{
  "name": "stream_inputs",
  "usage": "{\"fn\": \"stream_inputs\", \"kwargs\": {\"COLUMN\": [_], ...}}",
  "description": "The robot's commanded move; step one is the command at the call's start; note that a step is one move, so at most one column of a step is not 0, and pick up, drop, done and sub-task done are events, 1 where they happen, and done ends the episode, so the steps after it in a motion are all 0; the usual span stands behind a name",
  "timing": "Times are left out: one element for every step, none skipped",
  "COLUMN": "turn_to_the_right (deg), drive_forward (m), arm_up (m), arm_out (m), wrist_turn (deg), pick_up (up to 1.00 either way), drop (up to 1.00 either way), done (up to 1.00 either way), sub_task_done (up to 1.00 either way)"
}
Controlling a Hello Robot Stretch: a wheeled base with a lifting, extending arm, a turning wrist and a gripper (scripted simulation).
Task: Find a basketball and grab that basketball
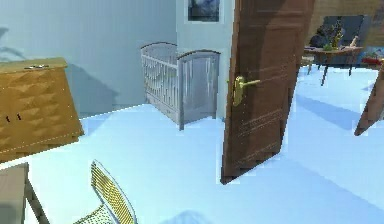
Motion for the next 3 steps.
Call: {"fn": "stream_inputs", "kwargs": {"turn_to_the_right": [-45.0,-45.0,-45.0], "drive_forward": [0.0,0.0,0.0], "arm_up": [0.0,0.0,0.0], "arm_out": [0.0,0.0,0.0], "wrist_turn": [0.0,0.0,0.0], "pick_up": [0.0,0.0,0.0], "drop": [0.0,0.0,0.0], "done": [0.0,0.0,0.0], "sub_task_done": [0.0,0.0,0.0]}}
